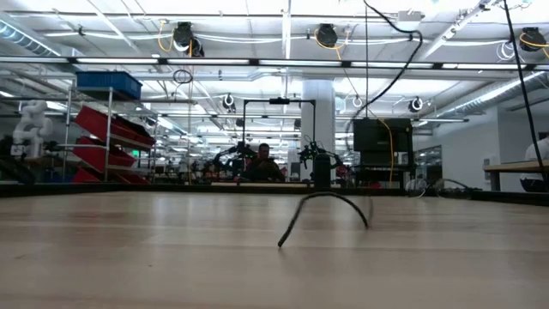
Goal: Coil cords
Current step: Uncoil the black wire from the black spool
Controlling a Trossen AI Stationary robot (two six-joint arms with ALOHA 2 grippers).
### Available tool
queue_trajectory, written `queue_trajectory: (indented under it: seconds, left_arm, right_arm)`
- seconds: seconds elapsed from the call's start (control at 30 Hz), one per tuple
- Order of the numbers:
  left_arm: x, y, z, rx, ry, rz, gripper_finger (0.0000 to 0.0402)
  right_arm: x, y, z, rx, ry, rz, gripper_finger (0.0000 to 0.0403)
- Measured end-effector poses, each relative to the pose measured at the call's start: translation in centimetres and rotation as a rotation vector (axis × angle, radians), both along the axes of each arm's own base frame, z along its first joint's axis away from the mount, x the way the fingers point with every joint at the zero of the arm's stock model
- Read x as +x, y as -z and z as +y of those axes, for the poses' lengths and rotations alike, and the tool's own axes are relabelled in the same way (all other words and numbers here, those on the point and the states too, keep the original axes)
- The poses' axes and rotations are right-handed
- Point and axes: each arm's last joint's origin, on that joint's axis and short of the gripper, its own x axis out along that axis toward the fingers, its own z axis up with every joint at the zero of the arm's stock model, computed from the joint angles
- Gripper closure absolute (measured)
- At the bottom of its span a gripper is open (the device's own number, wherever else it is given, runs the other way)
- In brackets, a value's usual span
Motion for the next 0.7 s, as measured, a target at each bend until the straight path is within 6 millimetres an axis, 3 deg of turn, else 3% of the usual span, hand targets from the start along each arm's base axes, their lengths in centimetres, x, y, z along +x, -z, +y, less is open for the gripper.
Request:
queue_trajectory:
  seconds: [0.2, 0.7]
  left_arm:
    - [1.4, 2.1, 0.3, 0.008, -0.019, -0.009, 0.0212]
    - [3.2, 6.9, 1.4, 0.125, -0.204, 0.054, 0.0210]
  right_arm:
    - [0.0, 0.0, 0.0, -0.002, 0.000, 0.000, 0.0403]
    - [0.0, 0.0, 0.0, -0.002, -0.001, -0.003, 0.0403]
